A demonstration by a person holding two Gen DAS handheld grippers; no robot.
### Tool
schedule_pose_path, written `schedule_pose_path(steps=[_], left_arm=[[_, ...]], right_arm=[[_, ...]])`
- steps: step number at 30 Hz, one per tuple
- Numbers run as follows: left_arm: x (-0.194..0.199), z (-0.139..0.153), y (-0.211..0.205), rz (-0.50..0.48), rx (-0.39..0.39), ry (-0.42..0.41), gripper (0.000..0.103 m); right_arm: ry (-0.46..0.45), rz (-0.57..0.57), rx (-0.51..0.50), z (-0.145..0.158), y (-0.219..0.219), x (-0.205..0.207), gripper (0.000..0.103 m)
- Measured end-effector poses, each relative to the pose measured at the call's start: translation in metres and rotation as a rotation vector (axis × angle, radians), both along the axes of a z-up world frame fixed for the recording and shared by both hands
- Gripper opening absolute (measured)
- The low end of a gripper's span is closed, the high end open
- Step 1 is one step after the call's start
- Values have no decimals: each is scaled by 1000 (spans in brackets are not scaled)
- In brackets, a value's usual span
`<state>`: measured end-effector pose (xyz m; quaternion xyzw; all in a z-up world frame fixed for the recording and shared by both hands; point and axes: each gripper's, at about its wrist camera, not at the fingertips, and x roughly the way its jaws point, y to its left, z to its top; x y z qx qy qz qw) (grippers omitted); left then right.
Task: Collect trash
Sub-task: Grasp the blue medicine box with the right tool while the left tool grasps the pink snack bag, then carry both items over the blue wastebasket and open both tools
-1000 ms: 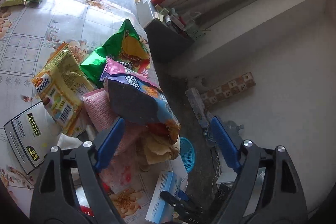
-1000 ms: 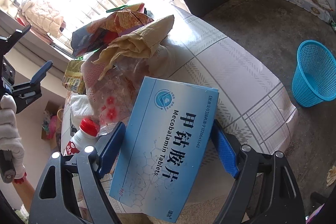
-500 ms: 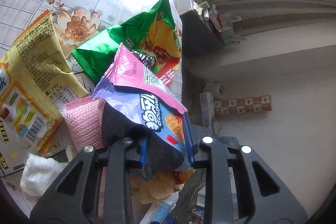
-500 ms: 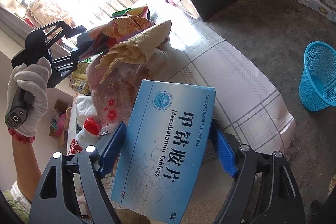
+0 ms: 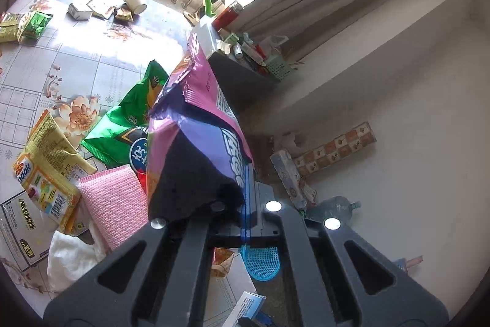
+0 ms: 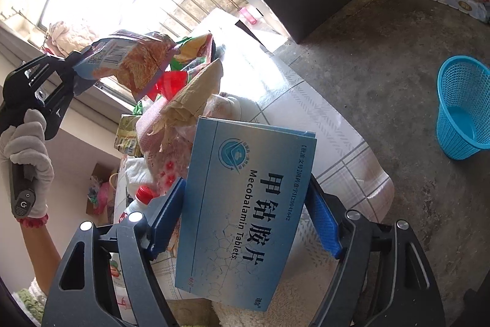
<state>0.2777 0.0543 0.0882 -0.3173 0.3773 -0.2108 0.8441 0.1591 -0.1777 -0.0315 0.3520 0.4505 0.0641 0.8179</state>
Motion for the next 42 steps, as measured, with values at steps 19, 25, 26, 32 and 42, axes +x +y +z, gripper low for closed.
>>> schedule_pose_path(steps=[19, 25, 26, 32, 42], left_arm=[[-55, -10, -314, -651, 229, -104, 0], [-47, -93, -426, -803, 331, -11, 0], [-44, -105, -439, -824, 344, -3, 0], [-20, -161, -500, -862, 434, 25, 0], [-6, -212, -542, -799, 548, 68, 65]], right_arm=[[-10, -564, 21, -1, -229, -127, 74], [54, -668, 136, -53, -304, -127, 74], [72, -678, 159, -64, -315, -123, 74], [187, -707, 196, -126, -375, -84, 75], [330, -783, 136, -194, -415, -65, 81]])
